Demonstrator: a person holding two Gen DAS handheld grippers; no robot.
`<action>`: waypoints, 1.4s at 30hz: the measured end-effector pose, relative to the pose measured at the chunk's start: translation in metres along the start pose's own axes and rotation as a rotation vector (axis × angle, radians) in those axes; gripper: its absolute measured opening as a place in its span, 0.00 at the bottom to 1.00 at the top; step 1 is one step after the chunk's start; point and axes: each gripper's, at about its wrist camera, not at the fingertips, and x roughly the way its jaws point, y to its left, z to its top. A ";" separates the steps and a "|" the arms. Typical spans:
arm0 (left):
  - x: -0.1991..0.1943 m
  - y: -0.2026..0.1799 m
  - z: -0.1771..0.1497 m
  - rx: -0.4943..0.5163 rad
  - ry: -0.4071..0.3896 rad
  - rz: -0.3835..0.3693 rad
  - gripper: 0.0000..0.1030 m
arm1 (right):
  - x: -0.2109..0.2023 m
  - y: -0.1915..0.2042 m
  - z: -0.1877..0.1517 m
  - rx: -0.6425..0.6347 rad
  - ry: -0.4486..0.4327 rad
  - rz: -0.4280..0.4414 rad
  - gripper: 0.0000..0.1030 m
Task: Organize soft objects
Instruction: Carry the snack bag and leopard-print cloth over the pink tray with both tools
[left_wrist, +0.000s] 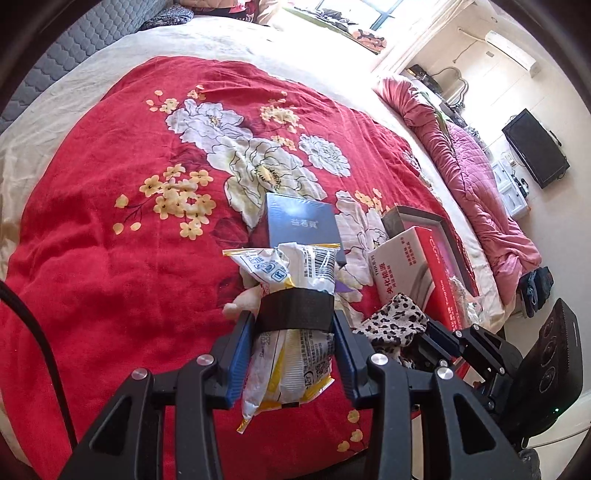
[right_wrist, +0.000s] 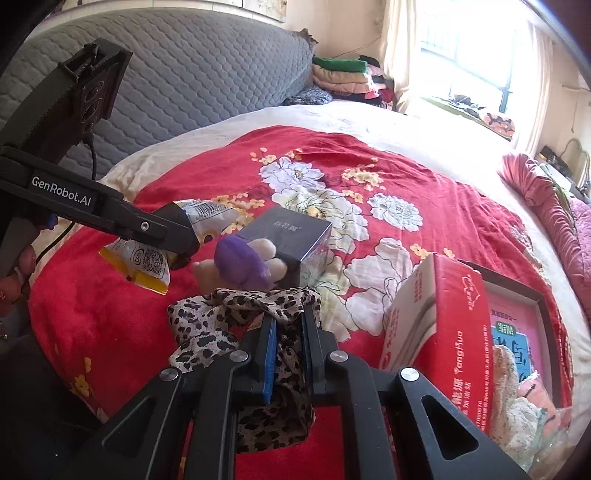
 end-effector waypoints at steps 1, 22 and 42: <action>-0.002 -0.005 0.000 0.007 -0.004 -0.001 0.41 | -0.006 -0.002 0.000 0.005 -0.008 -0.005 0.12; -0.030 -0.118 -0.017 0.198 -0.049 -0.009 0.41 | -0.123 -0.077 -0.013 0.234 -0.137 -0.117 0.12; -0.018 -0.211 -0.038 0.356 -0.044 -0.031 0.41 | -0.202 -0.148 -0.053 0.424 -0.207 -0.263 0.12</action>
